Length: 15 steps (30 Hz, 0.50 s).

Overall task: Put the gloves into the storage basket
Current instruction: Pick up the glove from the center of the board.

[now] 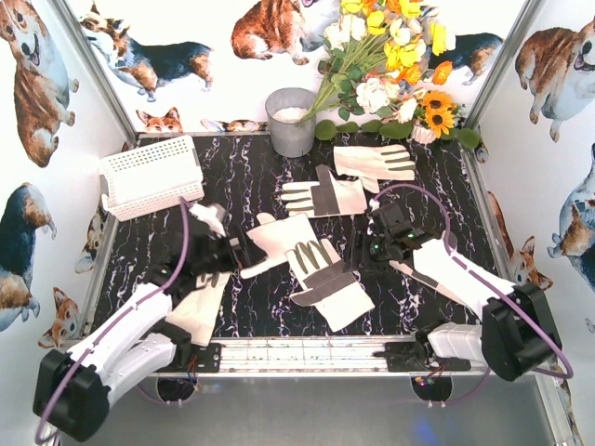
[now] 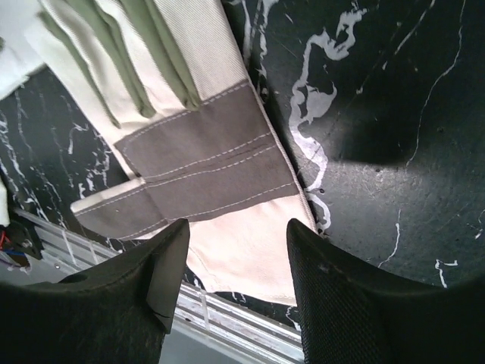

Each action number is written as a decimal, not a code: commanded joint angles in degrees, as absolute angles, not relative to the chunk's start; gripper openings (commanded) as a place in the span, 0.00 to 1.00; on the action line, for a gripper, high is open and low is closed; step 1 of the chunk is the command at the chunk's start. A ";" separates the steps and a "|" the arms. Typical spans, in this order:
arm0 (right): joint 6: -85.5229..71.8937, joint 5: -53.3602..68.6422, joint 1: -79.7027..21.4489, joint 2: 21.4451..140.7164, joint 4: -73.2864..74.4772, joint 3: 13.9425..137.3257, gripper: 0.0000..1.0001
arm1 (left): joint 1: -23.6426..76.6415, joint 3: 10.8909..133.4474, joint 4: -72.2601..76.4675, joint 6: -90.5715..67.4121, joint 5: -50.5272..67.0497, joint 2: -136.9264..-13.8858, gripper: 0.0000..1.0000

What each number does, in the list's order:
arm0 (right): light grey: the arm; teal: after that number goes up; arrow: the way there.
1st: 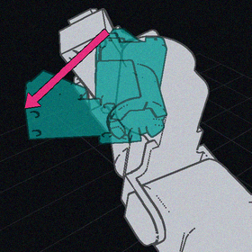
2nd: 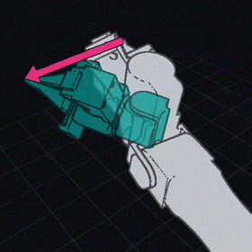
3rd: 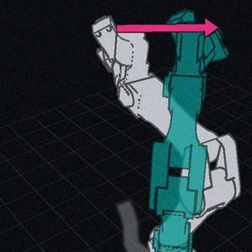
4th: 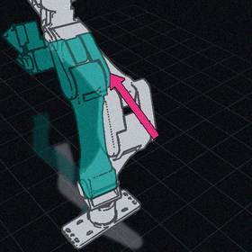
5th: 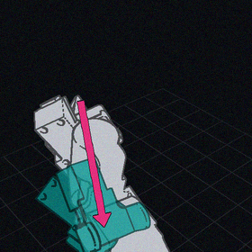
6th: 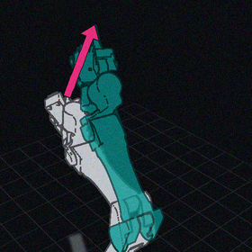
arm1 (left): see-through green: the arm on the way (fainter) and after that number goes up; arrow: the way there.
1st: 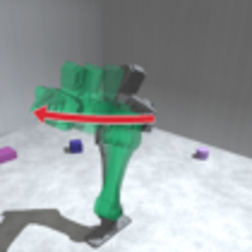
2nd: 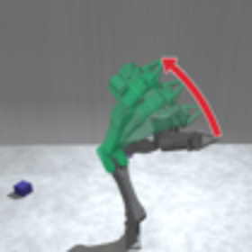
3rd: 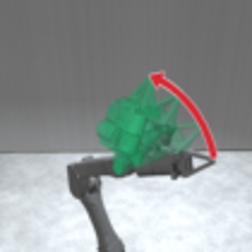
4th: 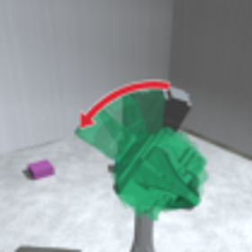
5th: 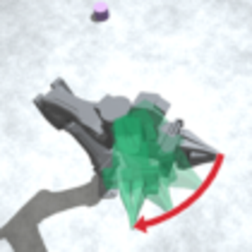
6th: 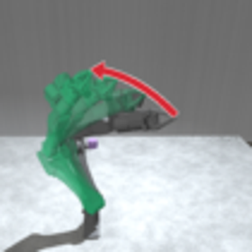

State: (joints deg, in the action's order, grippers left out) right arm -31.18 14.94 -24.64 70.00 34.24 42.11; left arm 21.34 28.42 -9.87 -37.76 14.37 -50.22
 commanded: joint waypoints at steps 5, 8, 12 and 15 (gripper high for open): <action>-31.27 16.00 -24.87 72.80 29.83 41.37 0.53 | 36.78 20.98 3.78 -57.47 17.25 -51.25 0.78; -31.91 16.66 -24.87 74.06 27.24 40.59 0.52 | 41.54 18.17 9.02 -62.38 16.57 -53.34 0.73; -32.83 17.60 -24.87 75.32 24.19 39.59 0.51 | 44.79 17.64 9.37 -63.17 15.64 -56.66 0.70; -32.82 17.16 -24.87 76.41 23.30 39.53 0.51 | 45.89 18.15 11.37 -63.21 16.23 -60.06 0.68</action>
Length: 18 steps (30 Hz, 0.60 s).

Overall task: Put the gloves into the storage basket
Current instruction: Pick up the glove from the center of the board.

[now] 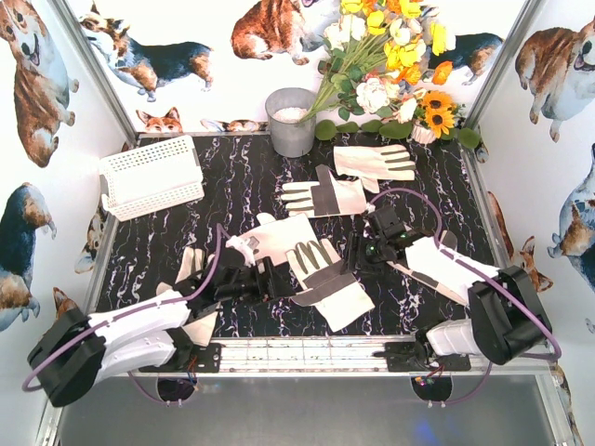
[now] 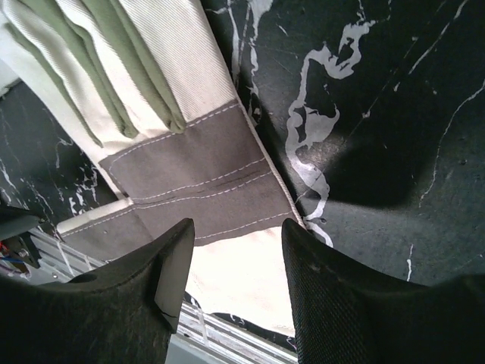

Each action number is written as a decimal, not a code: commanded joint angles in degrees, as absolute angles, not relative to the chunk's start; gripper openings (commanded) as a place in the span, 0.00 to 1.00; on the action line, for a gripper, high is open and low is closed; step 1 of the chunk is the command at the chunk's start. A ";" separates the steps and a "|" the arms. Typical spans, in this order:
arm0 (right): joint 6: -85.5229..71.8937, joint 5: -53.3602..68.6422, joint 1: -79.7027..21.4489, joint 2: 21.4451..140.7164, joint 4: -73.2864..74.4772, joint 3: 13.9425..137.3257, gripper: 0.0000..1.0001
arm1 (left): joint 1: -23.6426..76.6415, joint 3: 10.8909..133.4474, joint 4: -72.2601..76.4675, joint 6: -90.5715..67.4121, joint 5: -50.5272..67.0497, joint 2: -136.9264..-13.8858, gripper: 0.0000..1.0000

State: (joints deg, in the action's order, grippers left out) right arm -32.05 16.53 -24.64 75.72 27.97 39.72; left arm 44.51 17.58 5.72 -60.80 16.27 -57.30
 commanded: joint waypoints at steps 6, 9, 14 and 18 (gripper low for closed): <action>-32.34 16.49 -24.87 78.24 23.02 40.40 0.51 | 49.22 18.55 18.12 -64.84 15.13 -67.38 0.60; -31.92 15.79 -24.87 78.96 22.30 40.64 0.51 | 51.05 18.41 22.32 -66.43 14.53 -70.77 0.55; -29.97 16.18 -24.87 82.05 22.26 42.06 0.51 | 52.35 19.28 24.62 -67.02 14.15 -74.83 0.45; -29.53 17.51 -24.87 83.22 22.07 41.75 0.46 | 52.38 19.21 24.34 -67.05 13.46 -75.44 0.30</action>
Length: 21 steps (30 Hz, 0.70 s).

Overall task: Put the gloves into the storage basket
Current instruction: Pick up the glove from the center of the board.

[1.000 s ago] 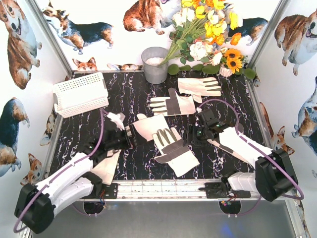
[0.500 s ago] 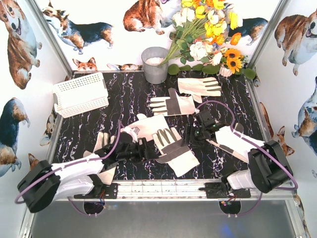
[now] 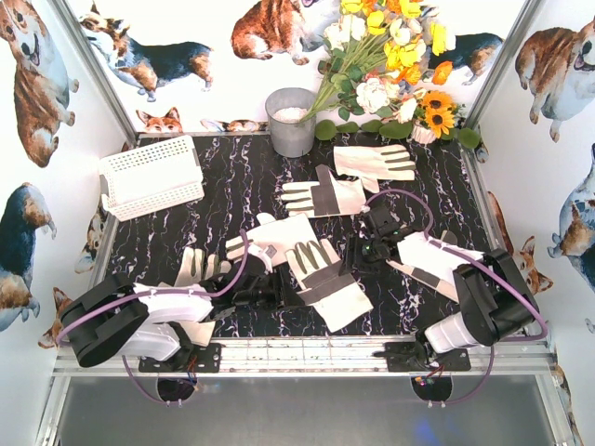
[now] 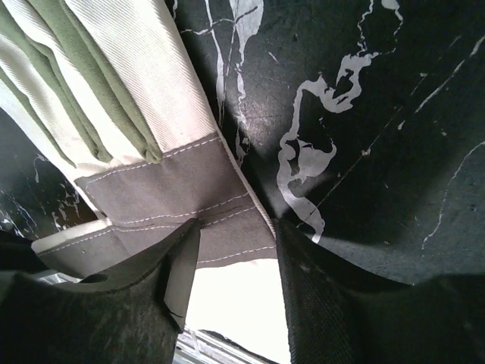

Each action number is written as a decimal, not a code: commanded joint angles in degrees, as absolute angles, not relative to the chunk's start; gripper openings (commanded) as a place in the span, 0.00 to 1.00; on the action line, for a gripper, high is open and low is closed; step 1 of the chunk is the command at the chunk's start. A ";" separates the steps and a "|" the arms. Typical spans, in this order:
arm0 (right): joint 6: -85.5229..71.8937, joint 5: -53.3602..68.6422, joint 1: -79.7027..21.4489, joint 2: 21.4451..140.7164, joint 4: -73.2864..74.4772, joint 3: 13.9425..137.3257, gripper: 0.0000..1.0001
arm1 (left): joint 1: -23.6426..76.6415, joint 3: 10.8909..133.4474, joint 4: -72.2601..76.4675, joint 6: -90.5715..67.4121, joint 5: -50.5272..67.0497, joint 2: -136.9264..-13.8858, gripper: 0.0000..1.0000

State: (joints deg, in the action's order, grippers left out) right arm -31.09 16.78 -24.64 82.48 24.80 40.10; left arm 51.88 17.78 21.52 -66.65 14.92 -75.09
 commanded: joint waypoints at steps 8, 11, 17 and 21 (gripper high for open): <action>-31.09 17.44 -24.87 81.68 22.33 38.45 0.06 | 52.38 19.75 21.05 -66.26 11.67 -74.65 0.01; -32.34 16.58 -24.87 78.88 23.32 37.49 0.00 | 52.38 22.25 16.37 -63.93 10.48 -73.80 0.00; -33.48 12.89 -24.79 70.65 30.37 39.02 0.00 | 53.60 32.21 -0.25 -55.12 5.43 -72.08 0.00; -33.74 7.57 -24.74 63.54 37.90 41.64 0.00 | 53.96 37.79 -4.95 -50.77 4.85 -73.26 0.00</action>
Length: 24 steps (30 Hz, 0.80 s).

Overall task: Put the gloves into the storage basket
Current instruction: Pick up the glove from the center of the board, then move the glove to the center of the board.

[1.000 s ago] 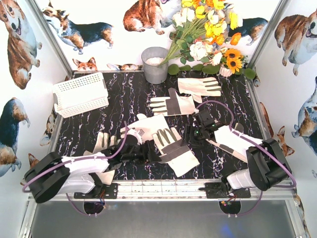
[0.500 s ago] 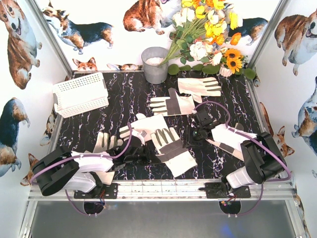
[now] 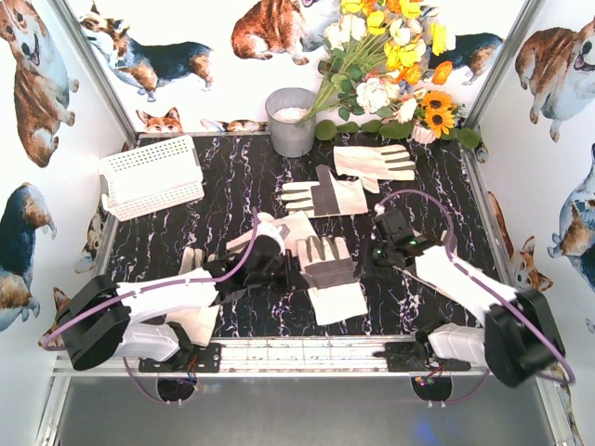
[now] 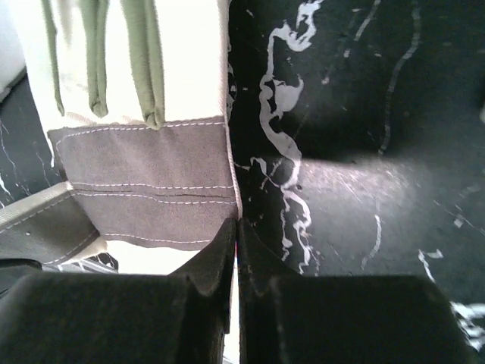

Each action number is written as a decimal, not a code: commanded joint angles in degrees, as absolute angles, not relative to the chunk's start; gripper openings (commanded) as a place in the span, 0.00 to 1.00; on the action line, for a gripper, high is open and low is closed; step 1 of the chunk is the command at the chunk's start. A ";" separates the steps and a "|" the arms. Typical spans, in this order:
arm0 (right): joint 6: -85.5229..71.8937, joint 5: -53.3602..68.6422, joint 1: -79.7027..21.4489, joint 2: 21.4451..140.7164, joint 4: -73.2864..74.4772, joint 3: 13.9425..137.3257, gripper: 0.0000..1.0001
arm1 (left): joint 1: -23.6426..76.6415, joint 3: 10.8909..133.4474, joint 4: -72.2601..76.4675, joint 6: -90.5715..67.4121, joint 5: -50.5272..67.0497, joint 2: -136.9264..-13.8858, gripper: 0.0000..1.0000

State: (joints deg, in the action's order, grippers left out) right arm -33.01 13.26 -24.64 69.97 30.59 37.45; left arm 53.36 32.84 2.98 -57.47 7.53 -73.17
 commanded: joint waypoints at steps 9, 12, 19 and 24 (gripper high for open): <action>-36.08 -4.37 -24.22 49.68 45.81 41.57 0.00 | 54.10 45.72 -3.94 -44.91 5.39 -81.73 0.00; -36.19 -5.66 -24.17 51.20 45.80 39.78 0.00 | 54.06 45.94 -1.81 -44.89 6.87 -85.36 0.00; -36.60 -1.30 -24.17 58.47 39.09 35.65 0.00 | 53.60 44.91 2.05 -44.38 5.69 -89.03 0.00; -36.55 3.18 -24.21 63.26 33.87 35.03 0.00 | 52.42 43.77 3.72 -44.81 5.17 -89.99 0.00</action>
State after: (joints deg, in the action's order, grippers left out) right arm -36.32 0.01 -24.25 61.41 41.34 34.81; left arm 53.28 44.60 0.43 -45.45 6.55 -89.25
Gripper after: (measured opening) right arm 0.016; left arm 0.018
